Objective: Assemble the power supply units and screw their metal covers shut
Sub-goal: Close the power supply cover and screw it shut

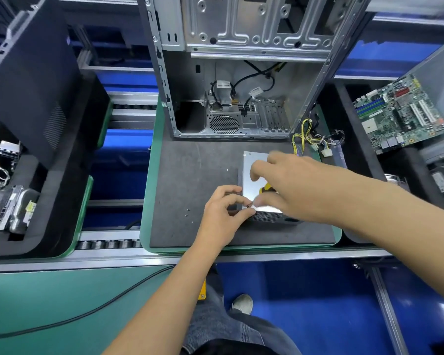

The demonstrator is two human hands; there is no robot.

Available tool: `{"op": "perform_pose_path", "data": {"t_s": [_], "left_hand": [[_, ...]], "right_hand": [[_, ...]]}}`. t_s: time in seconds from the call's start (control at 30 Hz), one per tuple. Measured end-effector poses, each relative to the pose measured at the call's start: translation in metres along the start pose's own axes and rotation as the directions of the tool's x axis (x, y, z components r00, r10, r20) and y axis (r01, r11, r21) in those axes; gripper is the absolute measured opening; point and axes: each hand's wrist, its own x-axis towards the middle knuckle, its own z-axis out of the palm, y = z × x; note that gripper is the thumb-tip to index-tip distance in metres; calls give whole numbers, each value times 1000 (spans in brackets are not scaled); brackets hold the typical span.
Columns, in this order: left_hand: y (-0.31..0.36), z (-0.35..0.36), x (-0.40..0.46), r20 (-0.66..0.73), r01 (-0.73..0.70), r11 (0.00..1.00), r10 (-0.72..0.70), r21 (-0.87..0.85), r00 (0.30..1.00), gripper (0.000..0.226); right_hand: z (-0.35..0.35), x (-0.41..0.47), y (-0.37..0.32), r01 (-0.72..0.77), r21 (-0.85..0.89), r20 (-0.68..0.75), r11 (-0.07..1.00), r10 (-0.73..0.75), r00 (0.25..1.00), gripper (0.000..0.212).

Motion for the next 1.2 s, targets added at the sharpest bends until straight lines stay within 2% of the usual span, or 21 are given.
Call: {"op": "perform_pose_path", "data": {"t_s": [0.07, 0.1, 0.2, 0.27, 0.33, 0.4, 0.5, 0.57, 0.63, 0.8, 0.9, 0.97, 1.03, 1.13, 1.2], "left_hand": [[0, -1, 1, 2, 5, 1000, -5, 4, 1000, 17], [0, -1, 1, 4, 7, 1000, -7, 2, 1000, 17], [0, -1, 1, 10, 11, 1000, -11, 0, 1000, 16], [-1, -1, 1, 15, 10, 1000, -10, 6, 1000, 15], [-1, -1, 1, 20, 15, 1000, -15, 18, 1000, 16], [-1, -1, 2, 16, 13, 1000, -13, 23, 1000, 20], [0, 0, 1, -1, 2, 1000, -2, 7, 1000, 28], [0, -1, 0, -1, 2, 1000, -2, 9, 1000, 30], [1, -1, 0, 5, 11, 999, -11, 33, 1000, 25], [-1, 1, -1, -12, -18, 999, 18, 38, 1000, 15], [-2, 1, -2, -12, -17, 1000, 18, 26, 1000, 13], [-1, 1, -2, -11, -5, 1000, 5, 17, 1000, 11], [-1, 1, -2, -13, -3, 1000, 3, 14, 1000, 12], [-1, 3, -2, -25, -15, 1000, 15, 4, 1000, 12], [-2, 2, -3, -25, -19, 1000, 19, 4, 1000, 12]], "right_hand": [[0, -1, 2, 66, 30, -7, 997, -66, 998, 17], [-1, -1, 4, 55, -10, -14, 998, -56, 998, 14], [0, 3, 5, -57, -180, -21, 982, 54, 998, 24], [2, -1, 8, -51, -108, 18, 993, 53, 998, 22], [2, -5, 8, 21, -36, 19, 999, -20, 1000, 16], [4, -2, 7, 44, -134, 15, 990, -42, 999, 14], [7, 5, -3, -20, -258, 15, 966, 25, 1000, 14], [8, 3, -3, -43, -189, 10, 981, 46, 999, 18], [7, 0, 0, 19, -132, 10, 991, -18, 1000, 25], [1, 6, -8, 36, -341, 3, 939, -37, 999, 8], [2, 7, -8, -45, -276, -6, 960, 45, 999, 12], [1, 5, -6, -13, -199, 30, 980, 20, 999, 24], [0, 3, -4, 75, -276, 56, 958, -62, 997, 23], [-12, 5, -10, 110, -349, 79, 931, -88, 993, 13], [-13, 8, -16, 113, -348, 74, 931, -93, 993, 33]]}}
